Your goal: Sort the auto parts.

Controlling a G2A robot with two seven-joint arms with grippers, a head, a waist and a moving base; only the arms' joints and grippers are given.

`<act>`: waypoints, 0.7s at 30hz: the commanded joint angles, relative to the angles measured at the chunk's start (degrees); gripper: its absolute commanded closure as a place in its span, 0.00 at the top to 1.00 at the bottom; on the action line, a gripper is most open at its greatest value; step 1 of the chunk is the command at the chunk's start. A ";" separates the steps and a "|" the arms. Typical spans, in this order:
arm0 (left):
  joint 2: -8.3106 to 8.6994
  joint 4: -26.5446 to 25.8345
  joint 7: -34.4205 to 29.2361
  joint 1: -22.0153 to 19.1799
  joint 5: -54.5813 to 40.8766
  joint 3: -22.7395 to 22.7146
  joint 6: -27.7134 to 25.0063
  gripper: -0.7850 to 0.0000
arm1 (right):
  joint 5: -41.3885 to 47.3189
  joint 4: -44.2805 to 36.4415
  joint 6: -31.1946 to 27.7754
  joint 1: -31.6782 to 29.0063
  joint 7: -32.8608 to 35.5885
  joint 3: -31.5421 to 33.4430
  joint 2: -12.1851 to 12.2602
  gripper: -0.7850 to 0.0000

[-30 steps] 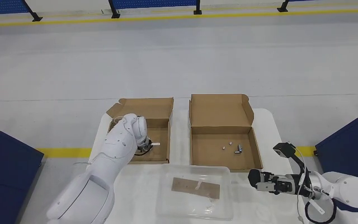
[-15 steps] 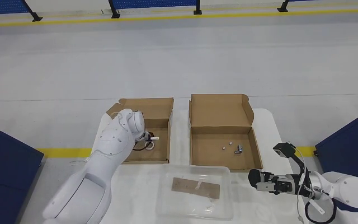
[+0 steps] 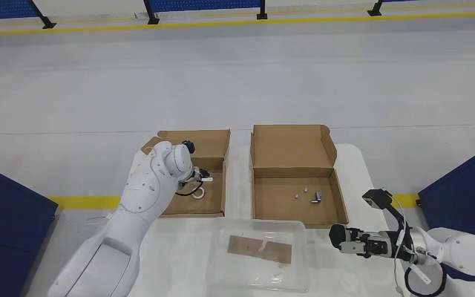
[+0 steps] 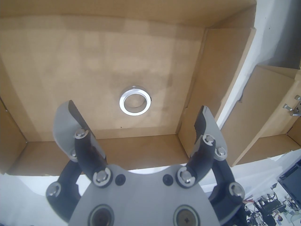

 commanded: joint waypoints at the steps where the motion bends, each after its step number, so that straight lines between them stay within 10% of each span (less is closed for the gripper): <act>1: 0.00 -0.04 0.00 0.00 0.01 0.00 0.00 1.00 | 0.00 0.00 0.00 0.00 0.00 0.00 0.00 1.00; 11: 2.91 -8.65 3.10 5.73 -13.00 -10.74 -8.05 1.00 | 0.00 0.00 0.00 0.00 0.00 0.00 0.00 1.00; 21: 8.40 -44.89 -5.53 32.62 -33.12 -29.92 -14.76 1.00 | 0.00 0.00 0.00 0.00 0.00 0.00 0.00 1.00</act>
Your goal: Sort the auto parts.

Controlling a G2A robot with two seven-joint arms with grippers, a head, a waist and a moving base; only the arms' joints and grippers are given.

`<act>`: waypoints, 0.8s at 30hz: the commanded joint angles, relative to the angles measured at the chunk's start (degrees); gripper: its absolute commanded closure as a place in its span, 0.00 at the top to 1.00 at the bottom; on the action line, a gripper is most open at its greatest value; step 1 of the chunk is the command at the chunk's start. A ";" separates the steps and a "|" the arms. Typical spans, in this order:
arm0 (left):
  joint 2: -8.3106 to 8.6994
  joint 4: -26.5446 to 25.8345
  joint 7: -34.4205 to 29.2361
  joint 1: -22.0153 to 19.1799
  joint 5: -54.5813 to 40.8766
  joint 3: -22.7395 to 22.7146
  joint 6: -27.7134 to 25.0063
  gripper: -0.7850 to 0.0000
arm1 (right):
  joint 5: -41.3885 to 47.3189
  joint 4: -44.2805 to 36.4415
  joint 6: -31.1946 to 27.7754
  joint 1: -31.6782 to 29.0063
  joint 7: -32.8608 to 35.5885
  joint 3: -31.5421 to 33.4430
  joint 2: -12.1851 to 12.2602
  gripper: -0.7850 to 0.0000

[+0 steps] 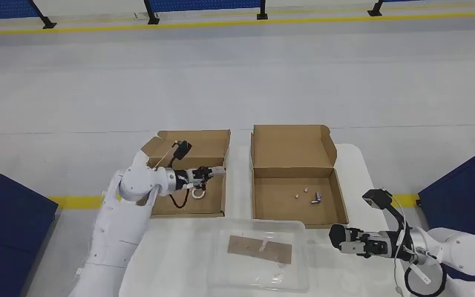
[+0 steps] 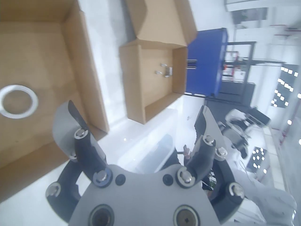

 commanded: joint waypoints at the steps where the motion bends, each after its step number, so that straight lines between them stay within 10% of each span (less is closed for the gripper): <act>1: 0.64 -7.44 -1.49 6.33 -4.32 -3.16 -0.54 1.00 | 0.00 0.00 0.00 0.00 0.00 0.00 0.00 1.00; 11: 2.11 -18.95 -6.48 17.29 -17.05 -7.96 -4.22 1.00 | 0.00 0.00 0.00 0.00 0.00 0.00 0.00 1.00; 24: 2.33 -19.94 -7.39 18.10 -18.41 -8.06 -4.97 1.00 | 0.00 0.00 0.00 0.00 0.00 0.00 0.00 1.00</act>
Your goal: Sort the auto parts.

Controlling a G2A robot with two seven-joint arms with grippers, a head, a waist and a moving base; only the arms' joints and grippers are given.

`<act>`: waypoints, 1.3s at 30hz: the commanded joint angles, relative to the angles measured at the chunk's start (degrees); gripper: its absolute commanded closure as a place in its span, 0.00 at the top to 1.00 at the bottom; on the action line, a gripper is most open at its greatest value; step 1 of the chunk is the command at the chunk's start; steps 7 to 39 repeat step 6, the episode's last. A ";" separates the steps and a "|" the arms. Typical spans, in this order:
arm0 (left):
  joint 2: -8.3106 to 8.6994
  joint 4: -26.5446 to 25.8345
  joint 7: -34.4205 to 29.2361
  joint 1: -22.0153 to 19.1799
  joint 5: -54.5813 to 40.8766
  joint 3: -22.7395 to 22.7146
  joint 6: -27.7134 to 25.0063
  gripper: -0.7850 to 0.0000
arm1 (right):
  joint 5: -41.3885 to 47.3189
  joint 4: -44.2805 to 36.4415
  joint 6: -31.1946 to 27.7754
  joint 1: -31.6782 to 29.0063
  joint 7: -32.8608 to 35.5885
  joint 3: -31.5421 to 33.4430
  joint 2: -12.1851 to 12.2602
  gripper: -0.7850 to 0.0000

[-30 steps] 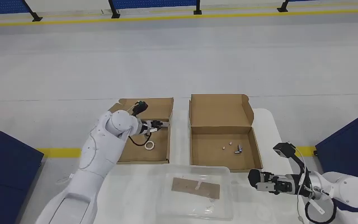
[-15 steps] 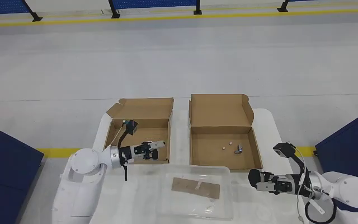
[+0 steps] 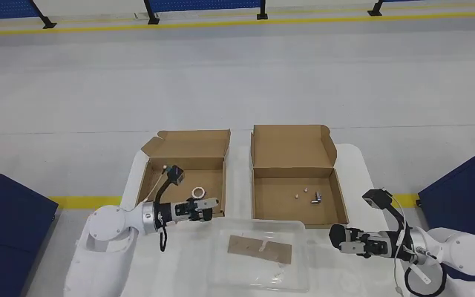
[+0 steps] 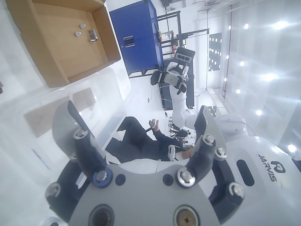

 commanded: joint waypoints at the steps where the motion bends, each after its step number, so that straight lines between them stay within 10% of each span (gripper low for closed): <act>1: 0.00 0.00 0.00 0.00 0.00 0.00 0.00 1.00 | 0.00 0.00 0.00 0.00 0.00 0.00 0.00 1.00; 39: 0.00 0.00 0.00 0.00 0.00 0.00 0.00 1.00 | 0.00 0.00 0.00 0.00 0.00 0.00 0.00 1.00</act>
